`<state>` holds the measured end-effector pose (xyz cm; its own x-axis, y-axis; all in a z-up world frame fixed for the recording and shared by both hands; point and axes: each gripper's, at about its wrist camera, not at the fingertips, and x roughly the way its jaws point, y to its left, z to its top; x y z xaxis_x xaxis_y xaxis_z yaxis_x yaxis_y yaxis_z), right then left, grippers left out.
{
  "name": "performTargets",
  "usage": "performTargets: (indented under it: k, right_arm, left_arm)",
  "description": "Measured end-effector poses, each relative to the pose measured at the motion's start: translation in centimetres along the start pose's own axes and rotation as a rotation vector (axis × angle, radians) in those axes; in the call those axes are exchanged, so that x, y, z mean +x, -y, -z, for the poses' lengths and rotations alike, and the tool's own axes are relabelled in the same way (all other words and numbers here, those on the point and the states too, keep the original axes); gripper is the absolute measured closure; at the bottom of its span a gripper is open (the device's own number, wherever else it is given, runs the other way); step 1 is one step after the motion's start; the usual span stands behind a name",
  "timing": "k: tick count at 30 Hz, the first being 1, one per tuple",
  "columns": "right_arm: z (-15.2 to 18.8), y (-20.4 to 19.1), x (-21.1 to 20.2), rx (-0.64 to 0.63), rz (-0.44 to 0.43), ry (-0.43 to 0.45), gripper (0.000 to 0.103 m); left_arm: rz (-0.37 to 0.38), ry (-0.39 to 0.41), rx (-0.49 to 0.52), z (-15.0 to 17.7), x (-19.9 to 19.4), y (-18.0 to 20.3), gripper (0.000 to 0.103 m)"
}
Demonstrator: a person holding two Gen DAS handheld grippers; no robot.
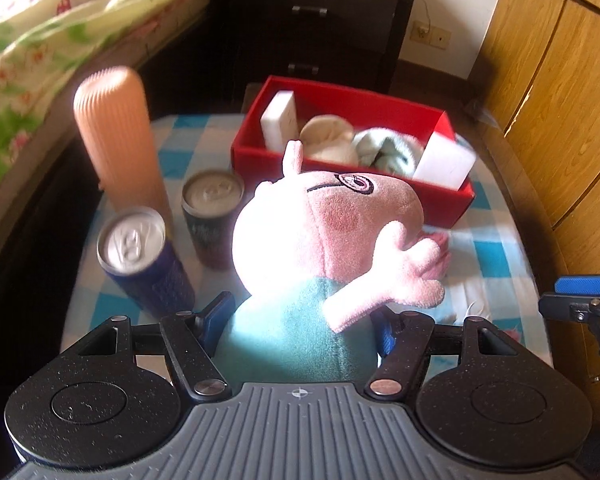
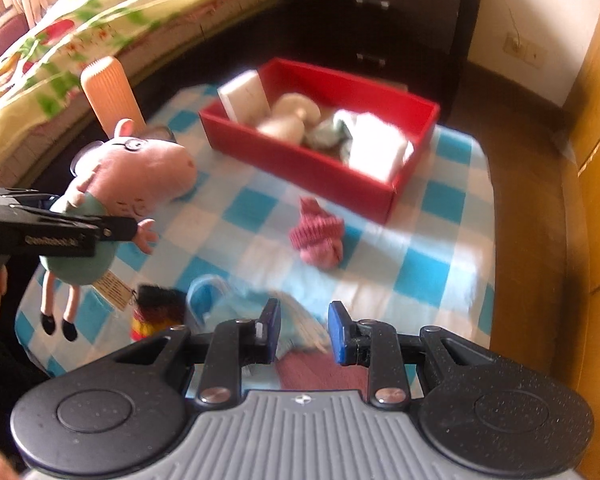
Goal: Organize soft objects
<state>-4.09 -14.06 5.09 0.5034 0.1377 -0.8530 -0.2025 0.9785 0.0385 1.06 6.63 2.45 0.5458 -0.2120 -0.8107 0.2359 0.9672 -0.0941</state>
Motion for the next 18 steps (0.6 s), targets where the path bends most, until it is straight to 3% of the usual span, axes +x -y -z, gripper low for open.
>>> performTargets:
  k: [18]
  right_arm:
    - [-6.9,-0.6,-1.2,-0.013,0.039,0.127,0.098]
  left_arm:
    - [-0.04,0.084,0.093,-5.2,-0.7,3.3,0.035]
